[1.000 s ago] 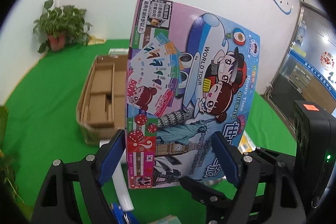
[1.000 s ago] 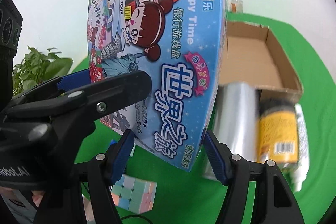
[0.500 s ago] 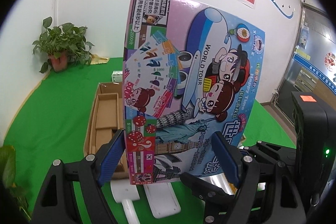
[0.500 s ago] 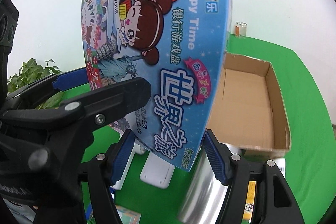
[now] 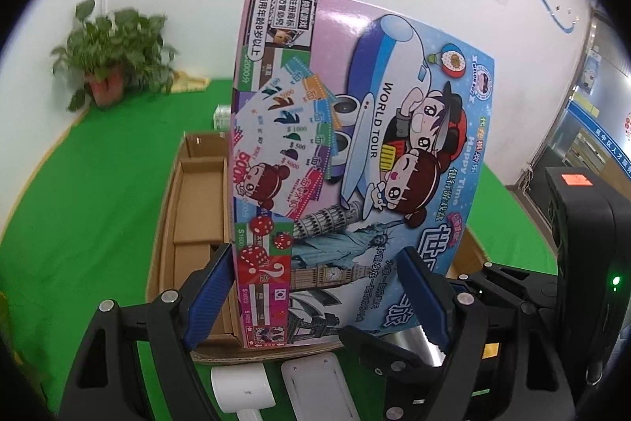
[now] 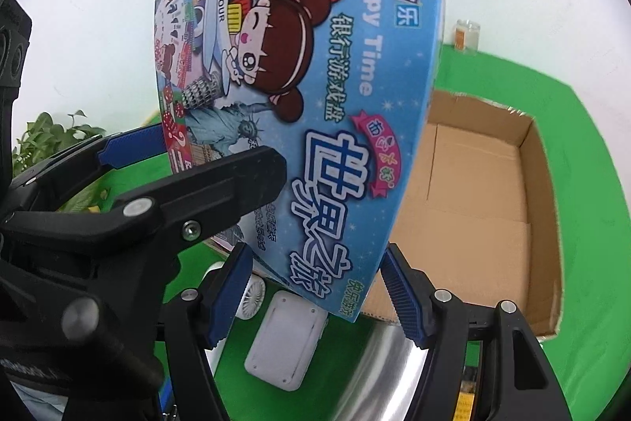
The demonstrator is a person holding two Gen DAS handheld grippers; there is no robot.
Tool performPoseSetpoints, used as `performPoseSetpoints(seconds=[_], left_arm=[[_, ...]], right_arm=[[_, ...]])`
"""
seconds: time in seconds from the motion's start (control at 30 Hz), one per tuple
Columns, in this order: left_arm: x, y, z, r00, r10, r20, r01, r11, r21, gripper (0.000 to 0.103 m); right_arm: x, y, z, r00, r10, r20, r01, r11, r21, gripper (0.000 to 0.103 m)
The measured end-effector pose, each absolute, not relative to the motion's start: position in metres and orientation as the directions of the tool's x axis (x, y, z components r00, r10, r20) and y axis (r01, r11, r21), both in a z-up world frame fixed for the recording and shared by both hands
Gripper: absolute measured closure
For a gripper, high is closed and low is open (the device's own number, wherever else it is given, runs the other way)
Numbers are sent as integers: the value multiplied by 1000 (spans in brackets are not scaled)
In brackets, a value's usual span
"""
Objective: Organize rigid objects
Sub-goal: 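Lower the board-game box flat into the large box and open the right tool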
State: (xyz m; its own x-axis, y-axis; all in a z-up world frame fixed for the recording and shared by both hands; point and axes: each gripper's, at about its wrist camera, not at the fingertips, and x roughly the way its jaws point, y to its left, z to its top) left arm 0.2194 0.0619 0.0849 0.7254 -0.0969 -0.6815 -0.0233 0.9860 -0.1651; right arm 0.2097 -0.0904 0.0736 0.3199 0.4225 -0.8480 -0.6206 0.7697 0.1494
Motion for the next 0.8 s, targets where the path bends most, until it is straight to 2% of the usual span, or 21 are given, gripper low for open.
performPoseSetpoints(seconds=[0.3,0.47,0.57,0.73,0.8], left_arm=[[253,67,30,607,-109,-787,-44,984,-170,21],[265,80,10,541,-123,-832,-82,977,-197,32],[268,85,0,503,-120,-856,-114,972,-204,33],[269,81,-3,483,-73,-872,-114,983,-145,36],[270,76,-1,476,-61,-877,-115,985,-132,42]], right_arm=[[267,-73,11,171,364,-916,-604,773,195,38],[290,-63,-12,86,349,-933,-592,771,234,38],[302,-57,-22,33,345,-938,-590,764,260,38],[329,-49,-33,-30,332,-943,-569,770,289,38],[341,-45,-33,-51,330,-943,-555,775,302,35]])
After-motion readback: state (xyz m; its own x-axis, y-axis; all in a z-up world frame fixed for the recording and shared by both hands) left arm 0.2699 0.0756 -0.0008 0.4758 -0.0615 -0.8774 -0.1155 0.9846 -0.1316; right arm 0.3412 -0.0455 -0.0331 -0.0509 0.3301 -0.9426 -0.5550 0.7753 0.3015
